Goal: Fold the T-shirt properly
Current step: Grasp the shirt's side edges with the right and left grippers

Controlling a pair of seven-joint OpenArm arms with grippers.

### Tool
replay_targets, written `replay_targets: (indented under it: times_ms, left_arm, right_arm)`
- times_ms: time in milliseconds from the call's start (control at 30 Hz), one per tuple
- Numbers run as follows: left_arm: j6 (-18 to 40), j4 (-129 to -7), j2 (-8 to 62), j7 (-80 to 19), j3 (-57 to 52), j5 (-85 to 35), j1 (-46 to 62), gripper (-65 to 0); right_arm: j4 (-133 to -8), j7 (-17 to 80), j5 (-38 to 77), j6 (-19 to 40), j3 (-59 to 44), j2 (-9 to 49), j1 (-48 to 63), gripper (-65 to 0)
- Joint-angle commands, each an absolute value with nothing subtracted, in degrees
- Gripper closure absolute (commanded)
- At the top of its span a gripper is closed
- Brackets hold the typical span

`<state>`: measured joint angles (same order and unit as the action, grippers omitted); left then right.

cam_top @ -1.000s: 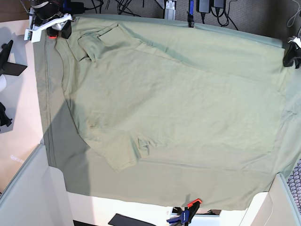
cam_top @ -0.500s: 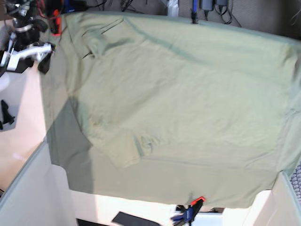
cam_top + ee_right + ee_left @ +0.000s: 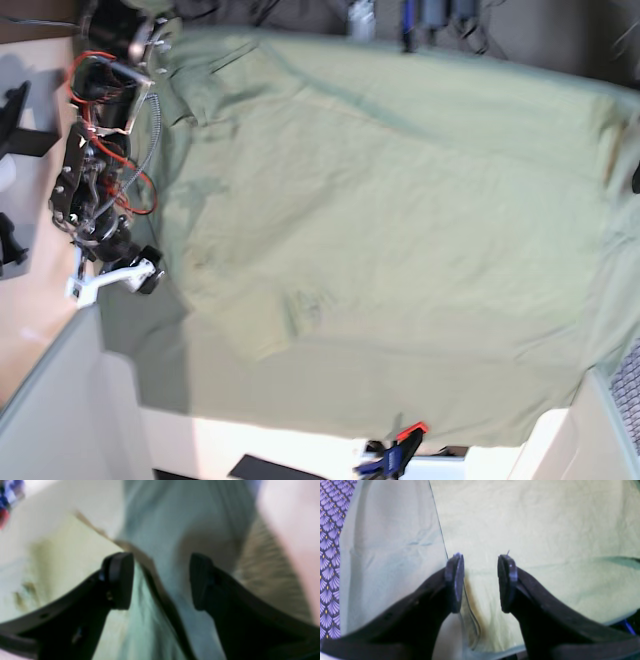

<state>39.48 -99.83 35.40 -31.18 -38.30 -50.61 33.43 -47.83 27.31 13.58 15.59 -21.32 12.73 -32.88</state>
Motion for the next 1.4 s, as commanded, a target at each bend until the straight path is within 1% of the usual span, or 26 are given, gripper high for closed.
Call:
replay_targets:
  times_ms: [0, 67, 100, 200, 300, 367, 500, 533, 600, 633, 667, 700, 800, 833, 1000, 1200, 1367]
  left_arm:
    - [40.0, -100.57, 36.62, -29.78, -38.96, -51.72, 33.34, -29.3]
    - [40.0, -100.57, 36.86, -29.78, -38.96, -52.1, 33.36, -34.7]
    - [40.0, -100.57, 36.86, -29.78, -38.96, -52.1, 33.36, -36.0]
    - [40.0, -100.57, 36.86, -29.76, -38.96, -52.07, 33.34, -36.1]
    - [40.0, -100.57, 36.86, -29.76, -38.96, -52.07, 33.34, -36.1]
    - [40.0, -100.57, 36.86, -29.74, -38.96, -52.05, 33.3, -36.1]
    - [40.0, -100.55, 37.04, -29.26, -38.96, -51.44, 31.44, -36.1]
    - [39.75, -100.53, 37.1, -28.99, -38.96, -50.83, 30.46, -36.1]
    - [37.36, -100.51, 37.19, -28.49, -38.96, -48.93, 28.6, -36.1]
    - [36.1, -100.49, 37.34, -28.51, -38.94, -48.58, 27.81, -36.1]
    - [35.46, -100.42, 37.5, -28.51, -38.85, -48.56, 27.09, -36.1]
    - [35.29, -100.36, 37.69, -28.53, -38.68, -48.56, 26.41, -36.1]
    - [35.35, -99.79, 38.41, -28.47, -37.39, -48.29, 24.32, -36.0]
    - [35.33, -99.15, 38.61, -28.42, -36.45, -47.75, 23.29, -36.0]
    - [35.14, -90.28, 40.16, -25.15, -27.11, -42.57, 14.46, -35.9]
    - [35.14, -74.26, 40.64, -23.35, -14.28, -39.53, -3.42, -35.9]
    - [34.5, -59.33, 40.34, -18.11, -3.46, -36.07, -16.78, -35.9]
  right_arm:
    - [-44.71, 24.84, 13.69, 14.81, -20.18, 13.43, -36.51, -36.2]
    - [-37.12, 22.44, 13.72, 14.13, -18.96, 13.41, -39.48, -38.9]
    - [-34.54, 22.44, 13.67, 14.26, -18.94, 13.26, -40.62, -39.1]
    - [-31.77, 22.52, 13.67, 16.75, -18.94, 12.29, -41.69, -39.1]
    - [-32.1, 22.74, 13.65, 16.99, -18.94, 10.52, -41.69, -39.0]
    - [-32.93, 23.07, 13.65, 18.28, -18.92, 9.28, -41.69, -39.0]
    - [-34.94, 24.08, 12.03, 18.44, -18.46, 6.85, -41.69, -39.0]
    - [-35.29, 24.25, 11.35, 18.44, -18.11, 6.57, -41.69, -38.9]
    - [-35.4, 24.27, 10.85, 18.44, -17.1, 6.52, -41.65, -38.5]
    - [-35.48, 24.27, 10.9, 18.41, -16.64, 6.63, -41.5, -36.2]
    - [-35.53, 24.25, 10.63, 18.41, -16.29, 6.7, -41.39, -31.4]
    - [-35.53, 24.25, 9.96, 18.41, -16.21, 6.76, -41.34, -24.6]
    - [-35.57, 23.75, 8.73, 18.41, -16.21, 6.87, -41.1, -1.3]
    - [-35.57, 23.73, 8.54, 18.41, -16.21, 6.94, -41.08, 0.0]
    - [-35.68, 23.83, 7.22, 18.44, -16.21, 6.96, -41.08, 0.0]
    - [-35.68, 24.23, 7.51, 18.44, -16.21, 6.94, -40.73, 0.0]
    - [-35.68, 23.77, 7.49, 18.41, -16.21, 6.96, -39.51, 0.0]
